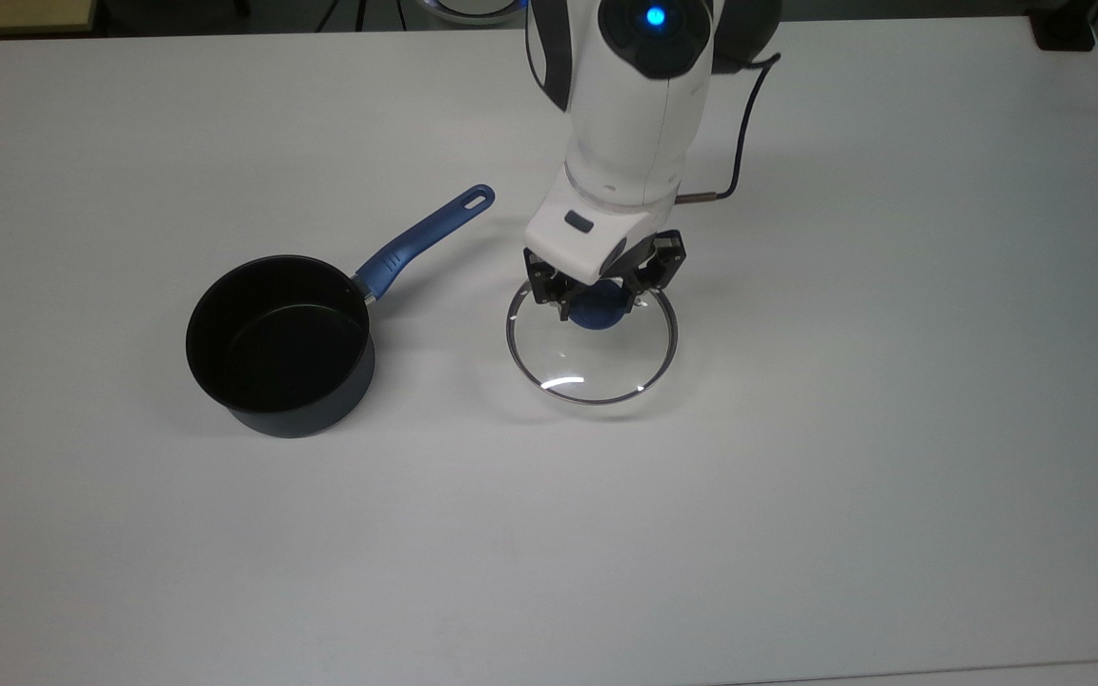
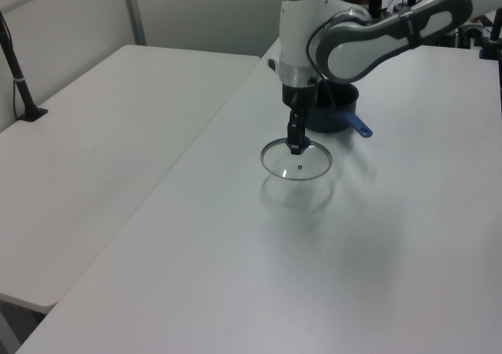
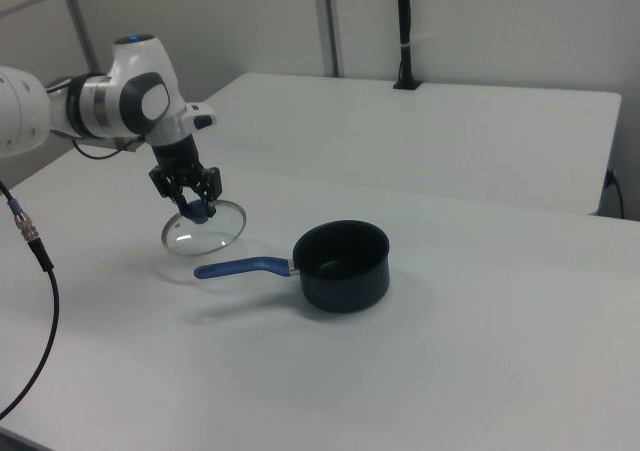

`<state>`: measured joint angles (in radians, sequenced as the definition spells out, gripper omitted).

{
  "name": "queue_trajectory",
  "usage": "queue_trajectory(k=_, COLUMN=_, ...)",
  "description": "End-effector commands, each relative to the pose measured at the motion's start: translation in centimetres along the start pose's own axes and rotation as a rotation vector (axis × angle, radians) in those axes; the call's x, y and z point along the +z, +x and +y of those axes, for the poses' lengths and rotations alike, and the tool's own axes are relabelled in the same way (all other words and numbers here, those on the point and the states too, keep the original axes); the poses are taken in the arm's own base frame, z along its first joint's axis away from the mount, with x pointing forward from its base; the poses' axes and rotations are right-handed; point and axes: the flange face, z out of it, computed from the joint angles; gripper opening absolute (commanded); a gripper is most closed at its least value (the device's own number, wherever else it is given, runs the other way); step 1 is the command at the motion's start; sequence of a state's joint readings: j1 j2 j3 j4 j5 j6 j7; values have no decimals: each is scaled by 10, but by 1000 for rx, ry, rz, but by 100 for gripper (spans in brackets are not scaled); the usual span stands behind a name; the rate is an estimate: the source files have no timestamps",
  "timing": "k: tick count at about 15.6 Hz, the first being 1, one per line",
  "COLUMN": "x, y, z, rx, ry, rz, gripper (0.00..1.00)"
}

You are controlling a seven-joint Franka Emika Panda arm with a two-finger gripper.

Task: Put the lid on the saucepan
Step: 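Close the gripper on the blue knob of the glass lid, then lift the lid and carry it over the black saucepan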

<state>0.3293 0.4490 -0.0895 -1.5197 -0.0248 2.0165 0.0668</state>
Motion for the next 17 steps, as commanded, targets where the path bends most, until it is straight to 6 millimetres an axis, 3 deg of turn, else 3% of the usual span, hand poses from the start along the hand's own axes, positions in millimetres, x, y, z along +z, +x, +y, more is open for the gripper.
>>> queue_trajectory(k=1, x=-33, y=-6, z=12, rx=43, ry=13, rz=16, gripper=40)
queue_trajectory(k=4, x=-57, y=-5, z=39, rx=83, ry=21, rz=53, gripper=40)
queue_trajectory(k=9, x=-73, y=-11, z=95, rx=155, ry=7, rz=64, gripper=40)
queue_trajectory(k=17, x=-70, y=-25, z=190, rx=263, ry=-42, rz=58, gripper=40)
